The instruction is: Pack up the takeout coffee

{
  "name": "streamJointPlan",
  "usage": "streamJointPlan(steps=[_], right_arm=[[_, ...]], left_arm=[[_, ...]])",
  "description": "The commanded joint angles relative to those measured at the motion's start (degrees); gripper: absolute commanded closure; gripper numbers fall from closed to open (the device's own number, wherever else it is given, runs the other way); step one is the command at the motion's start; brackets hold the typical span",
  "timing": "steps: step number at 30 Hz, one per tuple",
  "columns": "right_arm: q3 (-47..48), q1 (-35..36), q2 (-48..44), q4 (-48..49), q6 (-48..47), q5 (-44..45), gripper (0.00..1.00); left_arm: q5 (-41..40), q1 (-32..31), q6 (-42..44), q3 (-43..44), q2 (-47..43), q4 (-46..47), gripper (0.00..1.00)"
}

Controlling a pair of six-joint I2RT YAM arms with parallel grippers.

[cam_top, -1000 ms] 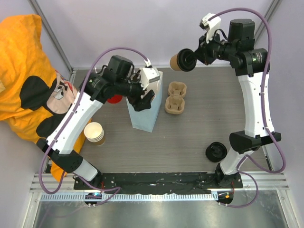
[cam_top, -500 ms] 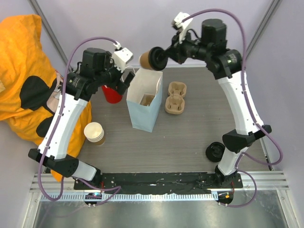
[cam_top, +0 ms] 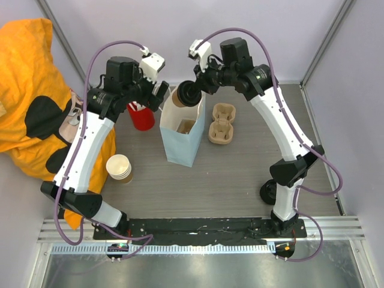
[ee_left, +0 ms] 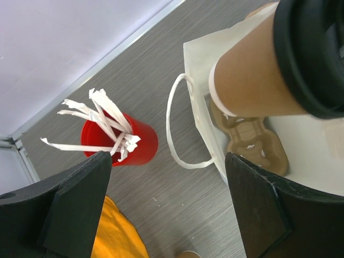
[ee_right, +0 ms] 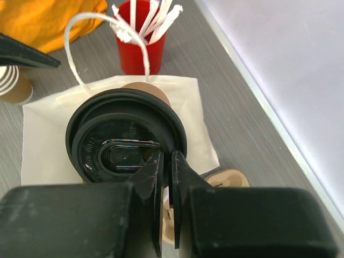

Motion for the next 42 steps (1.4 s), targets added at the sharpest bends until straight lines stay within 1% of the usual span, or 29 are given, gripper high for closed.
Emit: streamJointPlan(steps=[1,8,13,15,17,19,21,23,27,33,37,40,42], right_arm=[[1.1,2.7,1.1,-2.5,-4.5,3.8,0.99],[3.5,6.3,4.8,-9.0,-9.3,8.7,0.99],[6.8,7.2,7.6,-12.4,-11.1,10.3,0.99],[6.9,7.6,8.1,-12.8,-11.6,10.9,0.99],[7.2,7.8,9.0,-13.7,-12.2,11.1,0.99],[8.0,8.0,9.9,-14.7,-12.4,11.0,0.99],[9.1,8.1,10.2,-14.5,-11.5,11.1,0.99],[9.3,8.2,9.2,-12.8,-10.7,9.8,0.99],[8.1,8.2,6.1,-8.8,-12.2,10.2,0.99],[8.0,8.2,5.6,-4.5,-11.9,10.1,0.99],[8.0,8.1,5.6,-1.3,-10.9,10.1,0.99],[8.6,8.1,6.5,-0.8,-10.7,10.3,0.99],[8.8,8.1,7.1,-1.4,-10.9,10.4,0.99]], left_arm=[[3.1,-0.1,-1.4,0.9,-0.5,2.4,0.09],[1.9,-0.1,-1.4,-2.1,-1.6,2.7,0.11],[1.2,0.0,-2.1,-2.6,-1.7,3.4,0.12],[0.9,-0.1,-2.1,-3.0,-1.8,3.7,0.14],[0.5,0.0,-2.3,-3.5,-1.7,4.1,0.18],[0.3,0.0,-2.7,-3.9,-1.7,4.6,0.21],[-0.1,0.0,-3.1,-3.9,-1.5,4.8,0.24],[-0.1,-0.1,-3.4,-4.2,-1.5,5.1,0.24],[-0.2,0.0,-4.4,-4.9,-1.3,5.8,0.25],[-0.2,0.0,-5.1,-5.8,-1.5,6.3,0.3],[0.0,0.0,-5.4,-6.4,-1.6,6.5,0.36],[0.0,0.1,-5.4,-6.7,-1.5,6.6,0.42],[0.0,0.1,-5.5,-6.4,-1.4,6.6,0.43]])
